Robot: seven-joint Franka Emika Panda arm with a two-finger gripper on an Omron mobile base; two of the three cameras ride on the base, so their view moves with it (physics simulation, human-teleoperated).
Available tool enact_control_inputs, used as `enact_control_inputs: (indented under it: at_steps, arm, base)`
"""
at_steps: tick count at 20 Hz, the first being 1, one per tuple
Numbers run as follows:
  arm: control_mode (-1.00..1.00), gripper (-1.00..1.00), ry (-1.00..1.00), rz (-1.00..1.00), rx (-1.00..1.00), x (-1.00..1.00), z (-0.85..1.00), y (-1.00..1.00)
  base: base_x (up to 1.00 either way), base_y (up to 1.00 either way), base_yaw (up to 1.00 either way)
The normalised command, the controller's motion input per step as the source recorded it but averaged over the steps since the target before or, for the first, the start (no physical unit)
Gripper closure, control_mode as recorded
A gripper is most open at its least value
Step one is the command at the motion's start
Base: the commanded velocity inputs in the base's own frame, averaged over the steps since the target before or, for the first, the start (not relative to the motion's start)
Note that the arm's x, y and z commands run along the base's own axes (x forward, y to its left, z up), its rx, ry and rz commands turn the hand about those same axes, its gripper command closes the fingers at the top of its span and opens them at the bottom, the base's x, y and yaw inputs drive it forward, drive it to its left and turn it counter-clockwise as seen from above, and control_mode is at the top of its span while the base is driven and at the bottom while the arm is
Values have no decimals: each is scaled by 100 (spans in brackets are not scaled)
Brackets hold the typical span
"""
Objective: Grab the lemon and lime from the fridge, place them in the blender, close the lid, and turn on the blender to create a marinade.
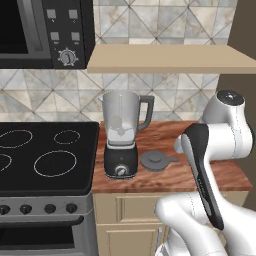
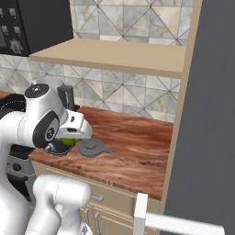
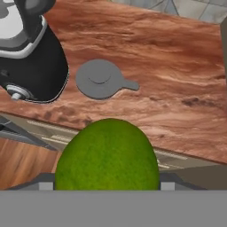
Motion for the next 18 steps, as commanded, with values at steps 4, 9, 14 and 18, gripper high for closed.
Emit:
enact_control_inputs:
  at_steps: [4, 9, 14, 18]
  arm:
    - [-100, 100, -10, 6, 0, 2, 25, 1]
    - [-100, 100, -28, 20, 0, 6, 94, 17]
    - [-100, 100, -29, 15, 0, 16, 56, 45]
    - [-100, 100, -12, 7, 0, 41, 43, 76]
  base:
    - [0, 0, 0]
    - [0, 0, 0]
    - [0, 0, 0]
    - [0, 0, 0]
